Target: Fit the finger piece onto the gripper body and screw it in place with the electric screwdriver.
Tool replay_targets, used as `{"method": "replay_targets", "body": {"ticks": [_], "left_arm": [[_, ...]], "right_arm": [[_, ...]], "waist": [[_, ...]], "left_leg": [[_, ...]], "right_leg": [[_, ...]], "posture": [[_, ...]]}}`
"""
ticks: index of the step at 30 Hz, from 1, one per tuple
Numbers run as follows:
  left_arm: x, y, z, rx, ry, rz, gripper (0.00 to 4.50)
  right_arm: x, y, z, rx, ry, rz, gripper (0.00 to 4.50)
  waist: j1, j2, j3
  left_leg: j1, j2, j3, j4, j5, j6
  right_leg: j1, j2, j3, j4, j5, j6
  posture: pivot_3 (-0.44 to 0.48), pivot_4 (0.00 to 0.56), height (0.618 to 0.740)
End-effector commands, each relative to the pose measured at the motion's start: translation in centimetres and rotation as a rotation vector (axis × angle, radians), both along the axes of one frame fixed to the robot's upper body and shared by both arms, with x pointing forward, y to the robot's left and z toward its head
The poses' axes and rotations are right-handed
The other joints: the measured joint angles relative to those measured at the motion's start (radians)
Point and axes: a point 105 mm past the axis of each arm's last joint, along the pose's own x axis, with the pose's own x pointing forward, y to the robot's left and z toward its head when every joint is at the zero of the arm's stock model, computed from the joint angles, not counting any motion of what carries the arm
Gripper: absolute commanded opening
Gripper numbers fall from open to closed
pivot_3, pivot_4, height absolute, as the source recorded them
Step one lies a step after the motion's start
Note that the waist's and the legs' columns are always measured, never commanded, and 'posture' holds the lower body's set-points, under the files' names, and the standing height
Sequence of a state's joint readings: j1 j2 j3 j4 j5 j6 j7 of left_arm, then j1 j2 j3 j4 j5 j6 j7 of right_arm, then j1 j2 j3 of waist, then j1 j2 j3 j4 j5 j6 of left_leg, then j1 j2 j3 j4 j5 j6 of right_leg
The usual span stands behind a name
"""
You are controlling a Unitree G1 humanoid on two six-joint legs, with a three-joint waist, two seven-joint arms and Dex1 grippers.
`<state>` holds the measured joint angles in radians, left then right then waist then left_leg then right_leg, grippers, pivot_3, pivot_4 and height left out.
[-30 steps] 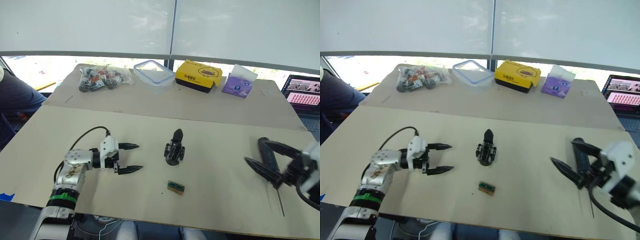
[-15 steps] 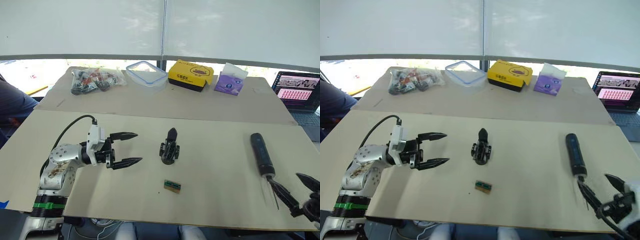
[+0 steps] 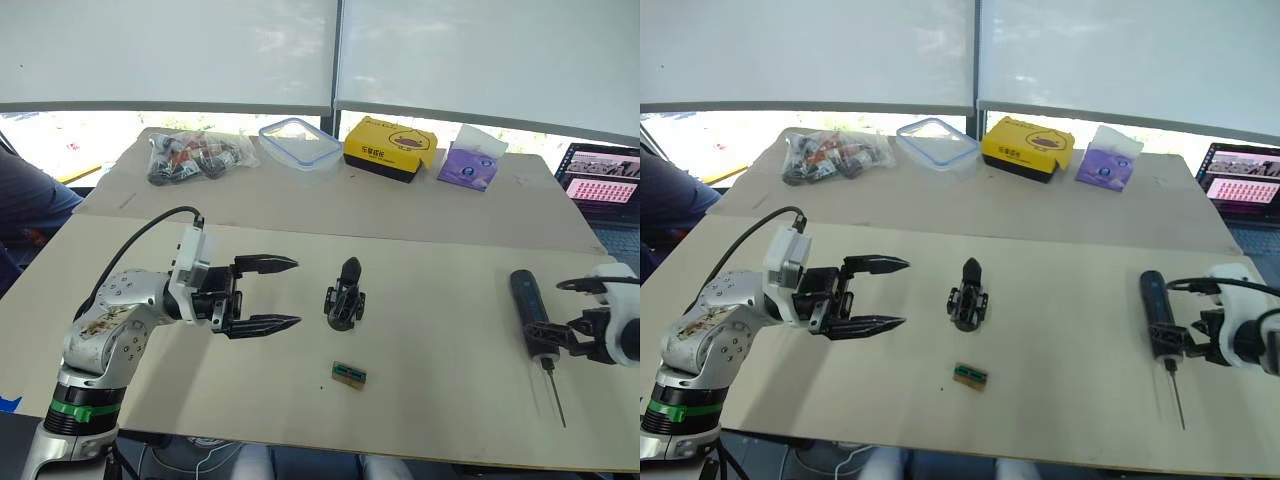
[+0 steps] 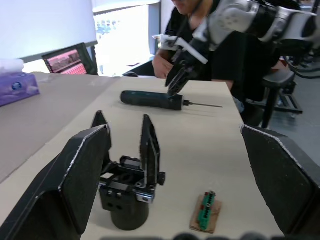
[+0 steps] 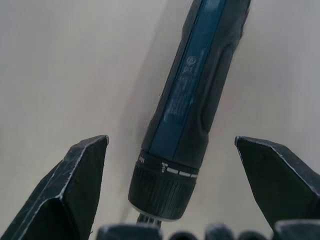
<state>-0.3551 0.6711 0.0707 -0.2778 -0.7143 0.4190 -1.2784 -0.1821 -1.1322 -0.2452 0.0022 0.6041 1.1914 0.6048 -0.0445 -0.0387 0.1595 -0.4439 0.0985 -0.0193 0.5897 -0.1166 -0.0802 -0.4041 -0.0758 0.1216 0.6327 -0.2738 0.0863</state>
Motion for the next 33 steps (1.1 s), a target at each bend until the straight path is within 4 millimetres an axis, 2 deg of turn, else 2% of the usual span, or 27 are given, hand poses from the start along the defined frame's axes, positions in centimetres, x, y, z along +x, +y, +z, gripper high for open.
{"method": "replay_targets", "body": {"ticks": [1,4,8,12,15,18,20,24,27,33], "left_arm": [[-0.8,-0.4,0.6,0.018,-0.041,-0.034,4.48],[-0.9,-0.5,0.5,0.019,-0.041,-0.036,4.48],[-1.1,-0.4,0.2,0.036,-0.043,-0.040,4.50],[-0.9,-0.1,-0.2,0.048,-0.046,-0.024,4.50],[-0.7,0.1,-0.4,0.050,-0.050,-0.004,4.50],[-0.6,0.3,-0.7,0.051,-0.049,0.012,4.50],[-0.7,0.6,-1.2,0.058,-0.048,0.019,4.50],[-0.7,1.1,-2.2,0.084,-0.042,0.025,4.50],[-0.6,1.6,-3.0,0.106,-0.038,0.040,4.50],[-0.5,2.1,-3.2,0.115,-0.047,0.070,4.50]], "right_arm": [[0.4,-1.1,-0.4,-0.029,0.064,-0.030,4.50],[0.7,-0.8,-1.2,0.030,0.110,-0.045,4.50],[0.7,0.0,-1.2,0.079,0.134,-0.022,3.35],[1.2,0.5,0.1,0.084,0.071,0.033,1.99],[1.0,1.3,1.3,0.107,0.045,0.076,1.94],[0.7,3.7,3.0,0.117,0.007,0.191,1.94],[0.2,6.1,3.5,0.080,-0.022,0.336,1.94],[-1.0,8.4,2.9,0.053,-0.010,0.449,1.94],[-1.6,10.3,1.2,-0.025,-0.022,0.572,1.94],[-2.5,10.7,-1.2,-0.073,0.010,0.655,1.94]], "waist": [[0.000,0.000,0.000],[0.002,0.001,0.000],[0.001,0.001,0.001],[0.001,0.001,0.001],[-0.001,0.004,0.002],[0.000,0.010,0.007],[0.000,0.013,0.007],[0.002,0.013,0.007],[0.008,0.013,0.007],[0.009,0.012,0.008]], "left_leg": [[-0.001,0.000,0.000,0.000,0.000,0.000],[-0.002,0.000,0.000,0.001,0.000,0.000],[-0.002,0.000,0.000,0.001,0.000,0.000],[-0.002,0.000,-0.001,0.001,0.000,0.000],[-0.002,0.000,0.000,0.001,0.000,0.000],[-0.002,0.000,0.000,0.001,0.000,0.000],[-0.002,0.000,0.000,0.001,0.000,0.000],[-0.002,0.000,-0.001,0.000,0.000,0.000],[-0.003,-0.001,0.000,0.002,0.000,0.000],[-0.004,-0.001,0.000,0.002,0.000,0.000]], "right_leg": [[0.000,0.000,0.000,-0.001,0.000,0.000],[-0.001,0.000,0.000,-0.001,0.001,0.001],[-0.001,0.000,0.000,-0.001,0.001,0.001],[-0.001,0.000,0.000,-0.001,0.001,0.002],[-0.001,0.000,0.000,-0.001,0.001,0.002],[-0.001,0.000,0.001,-0.001,0.002,0.003],[-0.002,0.001,0.001,0.000,0.002,0.003],[-0.002,0.001,0.000,0.000,0.002,0.003],[-0.001,0.000,0.000,-0.001,0.002,0.003],[-0.002,0.000,0.000,-0.002,0.002,0.003]], "posture": [[0.000,0.150,0.740],[0.000,0.150,0.740],[0.000,0.150,0.740],[0.000,0.150,0.740],[0.000,0.150,0.740],[0.000,0.150,0.740],[0.000,0.150,0.740],[0.000,0.150,0.740],[0.000,0.150,0.740],[0.000,0.150,0.740]]}}
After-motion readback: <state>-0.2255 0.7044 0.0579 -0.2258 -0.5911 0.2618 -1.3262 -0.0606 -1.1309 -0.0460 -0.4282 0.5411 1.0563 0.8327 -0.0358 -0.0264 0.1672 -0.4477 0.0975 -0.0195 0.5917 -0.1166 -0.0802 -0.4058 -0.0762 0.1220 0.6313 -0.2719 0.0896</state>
